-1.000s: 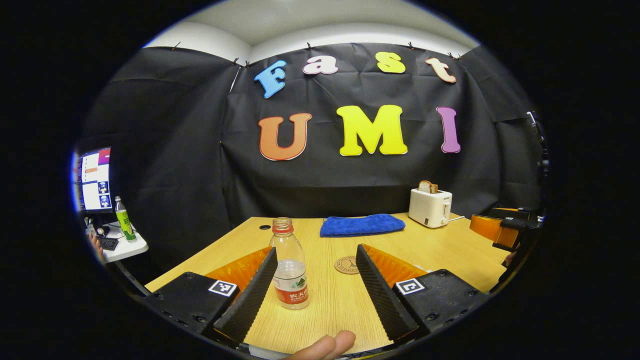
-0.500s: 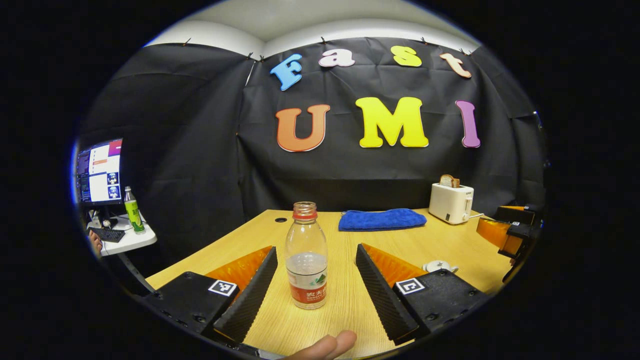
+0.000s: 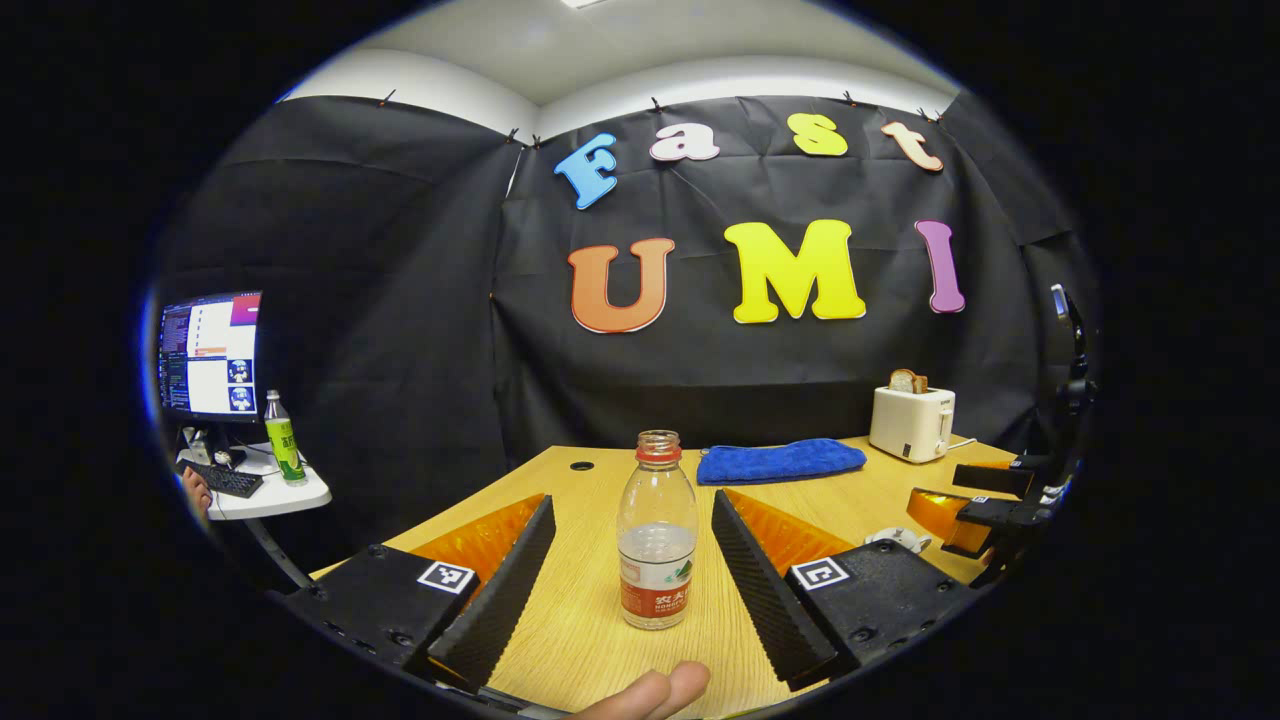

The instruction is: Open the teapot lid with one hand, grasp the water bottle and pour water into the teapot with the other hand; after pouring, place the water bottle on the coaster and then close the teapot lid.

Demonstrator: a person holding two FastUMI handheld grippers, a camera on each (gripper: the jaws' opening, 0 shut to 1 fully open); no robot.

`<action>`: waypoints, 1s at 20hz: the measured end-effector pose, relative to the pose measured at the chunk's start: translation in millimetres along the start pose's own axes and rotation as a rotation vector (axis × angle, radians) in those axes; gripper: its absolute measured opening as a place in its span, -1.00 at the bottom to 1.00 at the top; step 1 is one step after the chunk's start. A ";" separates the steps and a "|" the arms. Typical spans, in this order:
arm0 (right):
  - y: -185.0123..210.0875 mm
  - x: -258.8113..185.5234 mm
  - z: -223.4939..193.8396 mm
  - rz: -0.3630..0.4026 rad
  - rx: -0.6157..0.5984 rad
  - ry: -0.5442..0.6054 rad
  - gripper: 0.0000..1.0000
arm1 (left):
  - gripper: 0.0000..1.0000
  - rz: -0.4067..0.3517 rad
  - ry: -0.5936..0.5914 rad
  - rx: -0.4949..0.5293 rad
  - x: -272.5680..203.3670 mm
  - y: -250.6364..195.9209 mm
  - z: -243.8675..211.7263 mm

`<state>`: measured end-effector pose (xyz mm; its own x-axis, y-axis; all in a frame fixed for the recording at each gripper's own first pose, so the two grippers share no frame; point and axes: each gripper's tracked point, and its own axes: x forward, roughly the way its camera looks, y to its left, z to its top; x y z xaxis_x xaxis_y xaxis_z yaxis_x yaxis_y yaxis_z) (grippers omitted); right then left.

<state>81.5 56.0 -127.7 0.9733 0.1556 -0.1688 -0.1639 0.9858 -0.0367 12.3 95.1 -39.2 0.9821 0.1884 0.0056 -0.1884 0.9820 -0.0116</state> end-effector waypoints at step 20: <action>26.5 23.7 -39.5 0.028 -0.039 0.060 -0.79 | 0.98 -0.027 0.087 -0.031 -4.9 11.4 -45.5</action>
<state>94.0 83.3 -171.6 0.9572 0.1776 -0.2286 -0.1980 0.9777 -0.0694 5.7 104.9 -84.8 0.9840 0.1590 -0.0805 -0.1629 0.9857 -0.0441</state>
